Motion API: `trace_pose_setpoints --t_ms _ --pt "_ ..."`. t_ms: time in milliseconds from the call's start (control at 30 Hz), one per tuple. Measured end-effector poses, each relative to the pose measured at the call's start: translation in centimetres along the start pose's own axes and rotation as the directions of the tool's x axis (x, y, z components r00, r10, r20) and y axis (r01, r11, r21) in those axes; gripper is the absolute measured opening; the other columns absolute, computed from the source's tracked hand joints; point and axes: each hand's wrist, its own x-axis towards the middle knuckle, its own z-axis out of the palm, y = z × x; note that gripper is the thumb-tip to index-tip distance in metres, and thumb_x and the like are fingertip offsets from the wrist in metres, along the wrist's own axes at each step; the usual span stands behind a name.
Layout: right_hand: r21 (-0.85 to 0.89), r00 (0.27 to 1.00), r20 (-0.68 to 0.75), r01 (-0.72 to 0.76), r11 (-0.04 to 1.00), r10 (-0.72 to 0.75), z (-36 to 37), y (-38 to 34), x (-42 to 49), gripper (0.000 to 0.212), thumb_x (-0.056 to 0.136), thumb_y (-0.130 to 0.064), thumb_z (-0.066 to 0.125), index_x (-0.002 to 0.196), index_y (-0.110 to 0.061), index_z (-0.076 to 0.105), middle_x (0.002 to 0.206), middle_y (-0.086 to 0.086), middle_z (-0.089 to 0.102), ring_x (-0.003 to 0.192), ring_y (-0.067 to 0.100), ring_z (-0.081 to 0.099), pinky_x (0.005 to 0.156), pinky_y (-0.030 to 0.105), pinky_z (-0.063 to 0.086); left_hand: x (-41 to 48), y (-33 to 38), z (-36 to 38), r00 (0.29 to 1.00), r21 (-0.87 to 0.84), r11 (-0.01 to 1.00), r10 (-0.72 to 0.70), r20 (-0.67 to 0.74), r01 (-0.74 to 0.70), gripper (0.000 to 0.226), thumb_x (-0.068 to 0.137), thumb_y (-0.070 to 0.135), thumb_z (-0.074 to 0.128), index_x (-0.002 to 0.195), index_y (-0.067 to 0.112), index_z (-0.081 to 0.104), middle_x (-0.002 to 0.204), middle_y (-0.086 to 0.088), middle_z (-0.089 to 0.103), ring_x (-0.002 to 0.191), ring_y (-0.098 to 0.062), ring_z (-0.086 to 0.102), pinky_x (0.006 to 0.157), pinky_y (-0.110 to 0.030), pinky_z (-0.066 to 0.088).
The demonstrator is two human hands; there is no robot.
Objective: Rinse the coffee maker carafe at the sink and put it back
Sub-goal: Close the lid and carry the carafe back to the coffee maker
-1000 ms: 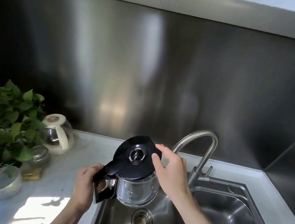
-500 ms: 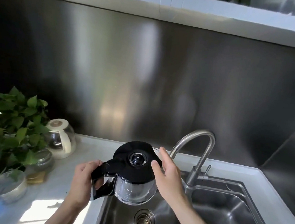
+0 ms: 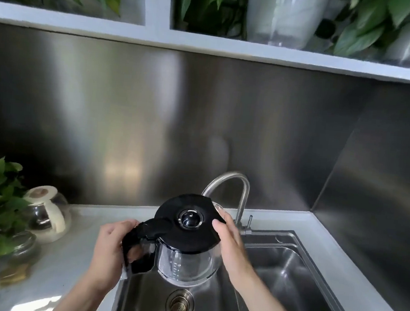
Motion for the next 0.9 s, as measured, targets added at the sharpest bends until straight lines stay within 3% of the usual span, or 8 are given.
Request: trace_pose_setpoints --t_ms 167,300,367,467,567,667,800,900 --pt "0.041 0.995 -0.081 0.062 0.997 -0.059 -5.6 -0.4 -4.1 0.039 0.101 -0.026 0.054 0.139 -0.034 0.057 0.141 -0.023 0.057 0.123 -0.021 0.044 0.102 0.008 0.036 -2.8 0.9 5.6 1.0 -0.006 1.0 0.005 0.014 -0.005 0.046 0.095 0.003 0.04 0.052 -0.01 0.034 0.043 -0.005 0.029 0.04 -0.012 0.024 0.039 -0.018 0.019" --pt "0.06 0.988 -0.135 0.085 0.995 -0.077 -11.9 -0.4 -9.6 0.033 0.105 -0.019 0.048 0.121 -0.046 0.058 0.126 -0.038 0.055 0.104 -0.036 0.048 0.088 0.003 0.04 -6.6 1.3 11.3 0.995 -0.031 0.999 -0.033 0.095 0.037 0.045 0.096 0.004 0.04 0.053 -0.007 0.045 0.037 -0.004 0.031 0.035 -0.012 0.026 0.038 -0.018 0.02" --pt "0.079 0.98 -0.192 0.069 0.994 -0.053 -15.1 -0.9 -12.8 0.032 0.105 -0.017 0.047 0.12 -0.043 0.058 0.122 -0.036 0.056 0.105 -0.034 0.049 0.089 0.0 0.039 -8.9 1.5 14.5 0.987 -0.058 0.996 -0.052 0.15 0.062 0.047 0.096 0.005 0.042 0.049 0.002 0.047 0.036 -0.004 0.031 0.034 -0.012 0.028 0.038 -0.019 0.021" --pt "0.091 0.952 -0.301 0.082 0.992 -0.052 -20.6 -0.8 -18.2 0.038 0.101 -0.026 0.05 0.138 -0.03 0.058 0.142 -0.02 0.058 0.135 -0.006 0.048 0.118 0.021 0.033 -12.8 1.7 20.3 0.957 -0.1 0.988 -0.082 0.278 0.114 0.039 0.088 0.012 0.049 0.049 0.006 0.046 0.036 -0.004 0.032 0.034 -0.012 0.027 0.042 -0.025 0.017" --pt "0.112 0.927 -0.369 0.12 0.986 -0.071 -24.7 -0.7 -23.0 0.054 0.091 -0.037 0.052 0.144 -0.025 0.058 0.148 -0.014 0.059 0.142 0.004 0.048 0.125 0.037 0.029 -15.8 1.4 24.8 0.925 -0.133 0.977 -0.11 0.365 0.168 0.03 0.085 0.012 0.051 0.059 -0.001 0.047 0.034 -0.004 0.032 0.033 -0.012 0.026 0.044 -0.027 0.017" --pt "0.115 0.869 -0.491 0.129 0.985 -0.056 -30.2 -0.6 -28.9 0.056 0.08 -0.046 0.057 0.133 -0.032 0.065 0.142 -0.017 0.064 0.139 0.004 0.051 0.124 0.039 0.032 -19.7 0.8 30.9 0.868 -0.164 0.957 -0.133 0.479 0.238 0.027 0.09 0.007 0.05 0.064 -0.001 0.05 0.034 -0.004 0.031 0.032 -0.01 0.026 0.044 -0.027 0.017" --pt "0.052 0.778 -0.626 0.115 0.992 -0.057 -37.4 -0.6 -36.7 0.029 0.105 -0.032 0.044 0.118 -0.041 0.068 0.124 -0.027 0.071 0.127 -0.008 0.056 0.107 0.021 0.04 -24.8 0.1 39.7 0.762 -0.162 0.941 -0.132 0.634 0.298 0.033 0.092 0.004 0.045 0.06 0.0 0.049 0.037 -0.003 0.031 0.036 -0.012 0.025 0.046 -0.031 0.015" --pt "0.029 0.662 -0.748 0.095 0.995 -0.041 -42.5 -0.4 -42.8 0.035 0.107 -0.033 0.04 0.126 -0.042 0.068 0.131 -0.025 0.068 0.132 -0.003 0.056 0.114 0.028 0.039 -28.7 -0.2 46.6 0.674 -0.143 0.924 -0.147 0.724 0.355 0.043 0.094 0.002 0.043 0.051 0.006 0.044 0.04 0.0 0.031 0.037 -0.011 0.025 0.045 -0.03 0.013"
